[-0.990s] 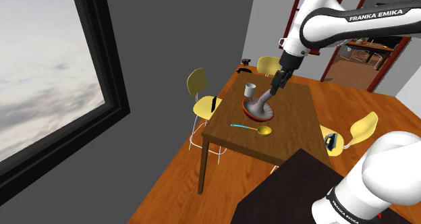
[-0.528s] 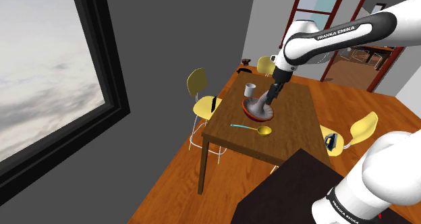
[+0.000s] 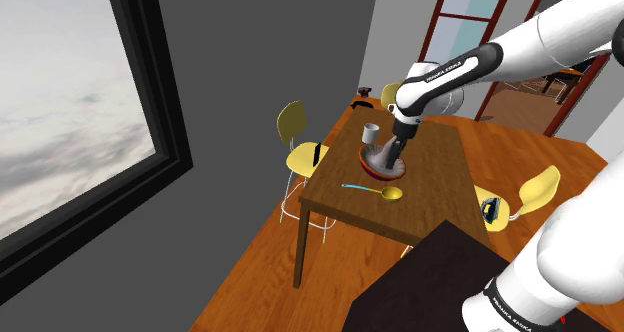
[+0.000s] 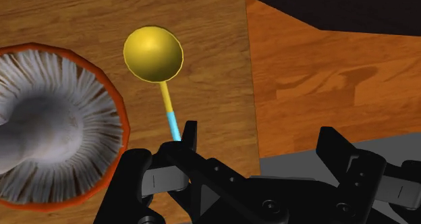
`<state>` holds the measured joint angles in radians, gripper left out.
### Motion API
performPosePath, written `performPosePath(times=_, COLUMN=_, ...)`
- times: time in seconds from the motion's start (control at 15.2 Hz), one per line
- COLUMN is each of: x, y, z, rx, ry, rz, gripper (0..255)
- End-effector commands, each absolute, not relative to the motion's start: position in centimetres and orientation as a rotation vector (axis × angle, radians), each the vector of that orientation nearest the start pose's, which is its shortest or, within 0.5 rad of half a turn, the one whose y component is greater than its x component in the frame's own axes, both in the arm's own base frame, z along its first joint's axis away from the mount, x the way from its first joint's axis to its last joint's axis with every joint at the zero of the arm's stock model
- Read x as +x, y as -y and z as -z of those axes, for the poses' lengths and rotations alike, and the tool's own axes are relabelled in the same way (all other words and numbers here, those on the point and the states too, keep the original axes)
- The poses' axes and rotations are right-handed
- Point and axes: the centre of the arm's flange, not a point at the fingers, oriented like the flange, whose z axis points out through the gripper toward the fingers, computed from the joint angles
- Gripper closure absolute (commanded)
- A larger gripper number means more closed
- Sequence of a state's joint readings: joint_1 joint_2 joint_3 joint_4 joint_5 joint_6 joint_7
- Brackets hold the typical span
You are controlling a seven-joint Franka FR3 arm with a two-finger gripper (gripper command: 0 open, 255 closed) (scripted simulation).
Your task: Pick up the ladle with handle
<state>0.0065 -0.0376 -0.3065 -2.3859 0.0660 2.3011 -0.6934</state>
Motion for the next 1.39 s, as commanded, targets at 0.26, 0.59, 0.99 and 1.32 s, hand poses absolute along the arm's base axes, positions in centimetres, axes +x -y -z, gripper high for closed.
performPosePath(times=0.26, x=49.5, y=17.3, z=-25.9, rx=-2.977, ry=0.632, rz=-0.082, gripper=0)
performPosePath(times=0.59, x=52.0, y=19.6, z=-19.9, rx=-2.938, ry=0.711, rz=-0.131, gripper=0)
performPosePath(times=0.99, x=54.6, y=21.9, z=-13.3, rx=-2.893, ry=0.795, rz=-0.183, gripper=0)
performPosePath(times=1.32, x=54.6, y=21.9, z=-10.7, rx=-2.893, ry=0.795, rz=-0.183, gripper=0)
